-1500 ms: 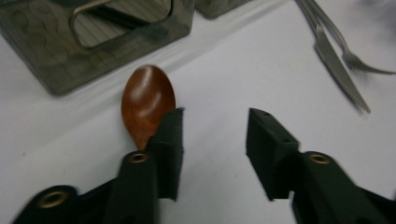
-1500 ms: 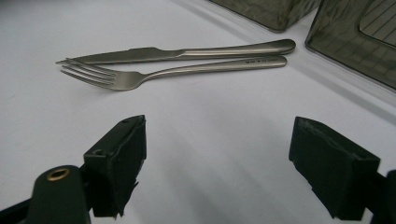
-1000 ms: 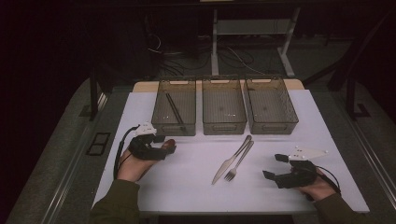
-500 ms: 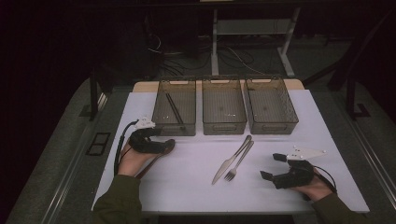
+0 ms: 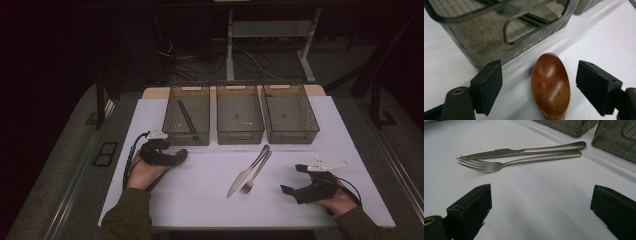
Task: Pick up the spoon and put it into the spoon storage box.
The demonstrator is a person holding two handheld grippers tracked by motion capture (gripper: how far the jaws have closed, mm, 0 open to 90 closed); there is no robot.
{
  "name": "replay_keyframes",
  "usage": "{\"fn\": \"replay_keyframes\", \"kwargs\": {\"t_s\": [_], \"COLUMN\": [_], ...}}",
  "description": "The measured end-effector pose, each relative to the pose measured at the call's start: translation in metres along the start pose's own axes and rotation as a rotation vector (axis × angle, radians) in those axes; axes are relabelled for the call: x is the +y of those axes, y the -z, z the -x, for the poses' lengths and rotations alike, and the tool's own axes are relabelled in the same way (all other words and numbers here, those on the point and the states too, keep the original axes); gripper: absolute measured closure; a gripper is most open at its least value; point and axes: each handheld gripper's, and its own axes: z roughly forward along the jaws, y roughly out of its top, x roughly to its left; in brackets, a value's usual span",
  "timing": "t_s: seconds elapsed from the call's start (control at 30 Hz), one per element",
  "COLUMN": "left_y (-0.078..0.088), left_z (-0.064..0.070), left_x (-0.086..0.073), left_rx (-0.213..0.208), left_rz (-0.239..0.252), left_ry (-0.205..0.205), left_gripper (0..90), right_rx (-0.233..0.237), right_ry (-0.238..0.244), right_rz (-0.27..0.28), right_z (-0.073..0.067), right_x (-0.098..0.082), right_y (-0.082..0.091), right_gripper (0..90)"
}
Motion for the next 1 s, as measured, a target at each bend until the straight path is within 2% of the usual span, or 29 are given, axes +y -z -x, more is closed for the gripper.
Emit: {"fn": "replay_keyframes", "kwargs": {"t_s": [0.37,0.67,0.83,1.0], "left_y": [-0.008,-0.0078,-0.0088,-0.0097], "left_z": [0.0028,0.0021,0.0023,0.0049], "left_x": [-0.0017,-0.0022,-0.003,-0.0026], "left_rx": [-0.005,-0.016,-0.016,-0.016], "left_rz": [-0.045,-0.037,-0.057,-0.073], "left_ry": [-0.016,-0.012,-0.013,-0.041], "left_gripper": [25.8,33.7,36.2,40.2], "right_rx": [-0.002,-0.007,-0.007,-0.009], "right_ry": [0.006,0.014,0.015,0.013], "right_rz": [-0.009,-0.015,-0.015,-0.015], "right_z": [-0.0012,-0.0013,-0.0013,-0.0014], "right_x": [-0.0002,-0.0004,-0.0005,-0.0005], "right_y": [0.0004,0.0005,0.0005,0.0008], "right_gripper": [3.9,3.9,3.9,3.9]}}
